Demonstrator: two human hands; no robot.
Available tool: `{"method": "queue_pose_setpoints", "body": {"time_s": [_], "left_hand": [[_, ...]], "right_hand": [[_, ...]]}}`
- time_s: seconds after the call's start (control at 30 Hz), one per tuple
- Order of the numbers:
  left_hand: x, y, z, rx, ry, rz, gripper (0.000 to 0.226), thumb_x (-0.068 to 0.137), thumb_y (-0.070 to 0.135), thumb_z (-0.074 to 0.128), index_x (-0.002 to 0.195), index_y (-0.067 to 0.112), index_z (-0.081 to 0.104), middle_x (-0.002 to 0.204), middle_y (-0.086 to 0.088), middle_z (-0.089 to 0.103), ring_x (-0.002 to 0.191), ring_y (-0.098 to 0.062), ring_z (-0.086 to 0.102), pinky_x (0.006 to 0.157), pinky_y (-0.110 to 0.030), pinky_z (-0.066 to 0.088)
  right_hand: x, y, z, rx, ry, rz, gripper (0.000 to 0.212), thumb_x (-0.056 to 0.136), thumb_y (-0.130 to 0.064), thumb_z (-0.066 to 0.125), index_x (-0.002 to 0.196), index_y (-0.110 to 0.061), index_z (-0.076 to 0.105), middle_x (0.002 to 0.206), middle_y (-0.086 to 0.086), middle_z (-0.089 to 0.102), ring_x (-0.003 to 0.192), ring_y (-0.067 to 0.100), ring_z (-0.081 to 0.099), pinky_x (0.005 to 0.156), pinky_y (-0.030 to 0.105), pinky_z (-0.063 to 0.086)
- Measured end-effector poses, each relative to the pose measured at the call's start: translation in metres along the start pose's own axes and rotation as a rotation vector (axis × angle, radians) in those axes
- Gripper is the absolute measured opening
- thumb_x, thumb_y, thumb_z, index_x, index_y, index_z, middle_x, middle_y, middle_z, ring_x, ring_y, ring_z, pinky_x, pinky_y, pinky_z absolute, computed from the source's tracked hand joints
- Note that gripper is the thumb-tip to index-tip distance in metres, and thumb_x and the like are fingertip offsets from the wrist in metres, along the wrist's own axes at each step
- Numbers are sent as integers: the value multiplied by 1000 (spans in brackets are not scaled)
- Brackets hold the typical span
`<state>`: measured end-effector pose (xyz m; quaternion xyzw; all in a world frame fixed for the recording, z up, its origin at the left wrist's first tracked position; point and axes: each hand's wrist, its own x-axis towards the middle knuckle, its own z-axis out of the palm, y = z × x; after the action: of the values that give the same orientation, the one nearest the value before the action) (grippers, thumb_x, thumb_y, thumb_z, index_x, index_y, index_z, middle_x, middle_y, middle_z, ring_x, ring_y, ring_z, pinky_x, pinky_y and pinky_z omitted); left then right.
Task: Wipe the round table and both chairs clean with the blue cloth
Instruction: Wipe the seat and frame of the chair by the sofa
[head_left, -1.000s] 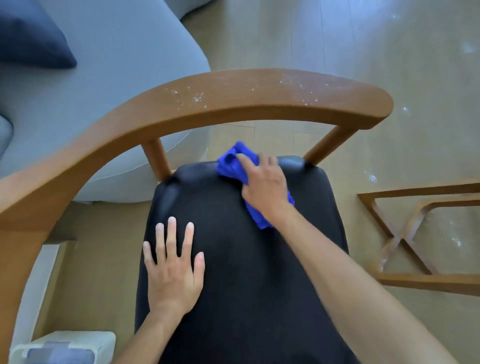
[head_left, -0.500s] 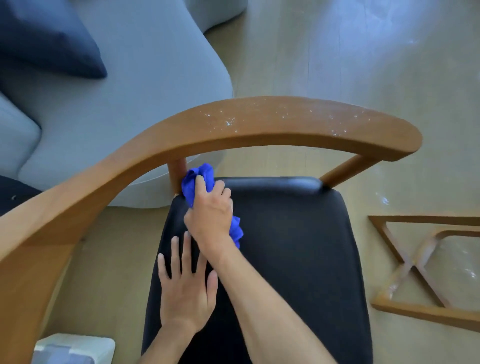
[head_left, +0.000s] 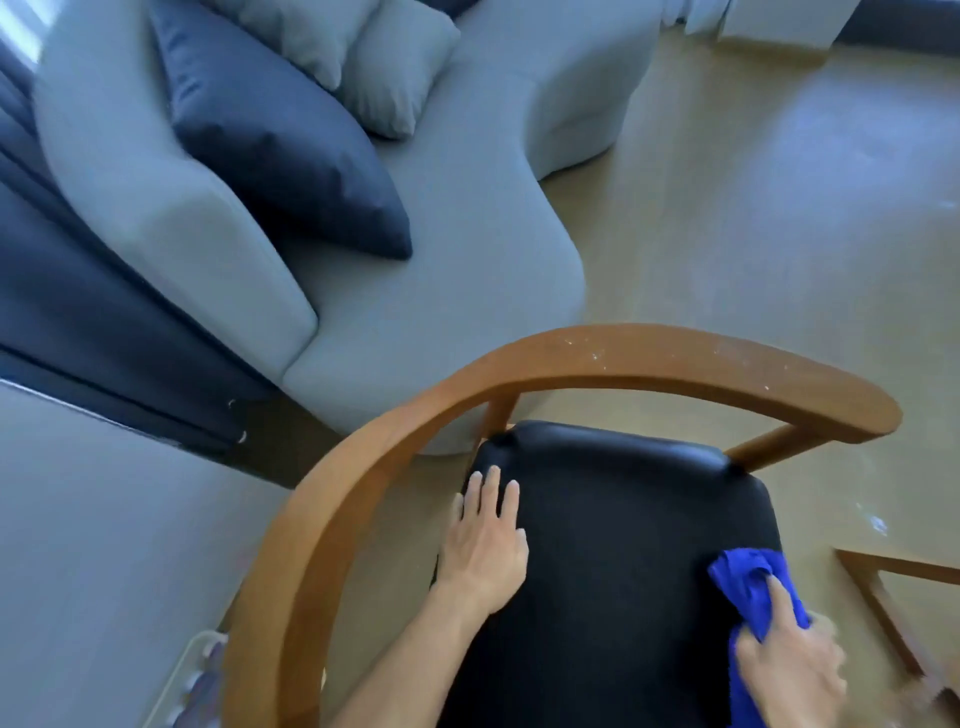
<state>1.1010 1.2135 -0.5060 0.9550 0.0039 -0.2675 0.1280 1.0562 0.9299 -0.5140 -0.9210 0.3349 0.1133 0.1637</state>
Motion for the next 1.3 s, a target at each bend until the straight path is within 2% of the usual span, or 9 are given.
{"method": "queue_pose_setpoints", "body": {"time_s": [0.1, 0.23, 0.33, 0.43, 0.63, 0.83, 0.93, 1.1, 1.3], "left_hand": [[-20, 6, -56, -36, 238, 141, 56, 100, 29, 36, 151, 11, 22, 160, -12, 13, 148, -27, 10, 119, -39, 8], [-37, -1, -119, 210, 506, 279, 53, 88, 27, 57, 137, 7, 50, 144, -15, 46, 137, -32, 39, 114, -46, 29], [-35, -23, -156, 296, 400, 73, 59, 98, 36, 33, 151, 12, 24, 159, -12, 19, 147, -30, 11, 118, -51, 3], [-31, -49, -171, 375, 268, -121, 63, 100, 46, 19, 154, 18, 4, 162, -8, -1, 148, -30, -8, 114, -56, -9], [-11, -65, -169, 392, 181, -127, 70, 96, 59, 11, 154, 22, -3, 162, -12, -6, 148, -32, -13, 114, -60, -8], [13, -72, -166, 324, 170, -109, 72, 92, 63, 5, 153, 26, -7, 162, -9, -6, 148, -28, -10, 117, -56, -2], [14, -70, -158, 281, 138, -112, 72, 92, 63, 2, 154, 26, -7, 162, -9, -6, 148, -26, -10, 118, -54, -2], [16, -57, -160, 309, 135, -115, 70, 94, 61, 1, 151, 24, -15, 161, -12, -8, 148, -29, -10, 118, -55, -1], [11, -66, -160, 320, 156, -107, 66, 93, 60, 0, 141, 23, -28, 162, -10, -8, 148, -29, -10, 118, -53, 0]], "right_hand": [[-17, -19, -20, 99, -128, -10, 56, 81, -20, 57, 137, -20, 50, 107, 27, 49, 97, 47, 53, 88, 49, 44], [-56, -84, -45, 231, -162, -306, 60, 83, -14, 67, 138, -27, 47, 120, 8, 50, 107, 28, 52, 92, 37, 42], [-73, -154, -66, 329, -106, -611, 56, 83, -13, 69, 134, -24, 49, 122, -1, 53, 104, 15, 49, 93, 28, 40], [-87, -230, -80, 357, 11, -838, 57, 78, -9, 71, 131, -18, 53, 131, 5, 49, 112, 24, 49, 97, 35, 43], [-80, -336, -58, 31, 167, -977, 51, 84, -16, 55, 135, -16, 48, 138, 14, 44, 118, 34, 45, 93, 43, 39], [-34, -325, -42, -68, 284, -1101, 36, 75, -14, 59, 111, -11, 64, 129, 13, 58, 118, 35, 53, 97, 47, 43], [26, -271, -73, -107, 331, -935, 47, 72, -11, 66, 119, -6, 61, 131, 18, 55, 119, 38, 52, 100, 49, 42], [106, -160, -136, -89, 416, -472, 44, 73, -3, 65, 116, 1, 57, 128, 24, 52, 106, 45, 50, 91, 50, 42], [100, -111, -119, 283, 389, 61, 35, 88, -7, 52, 121, 2, 49, 128, 26, 48, 114, 44, 44, 101, 52, 36]]}}
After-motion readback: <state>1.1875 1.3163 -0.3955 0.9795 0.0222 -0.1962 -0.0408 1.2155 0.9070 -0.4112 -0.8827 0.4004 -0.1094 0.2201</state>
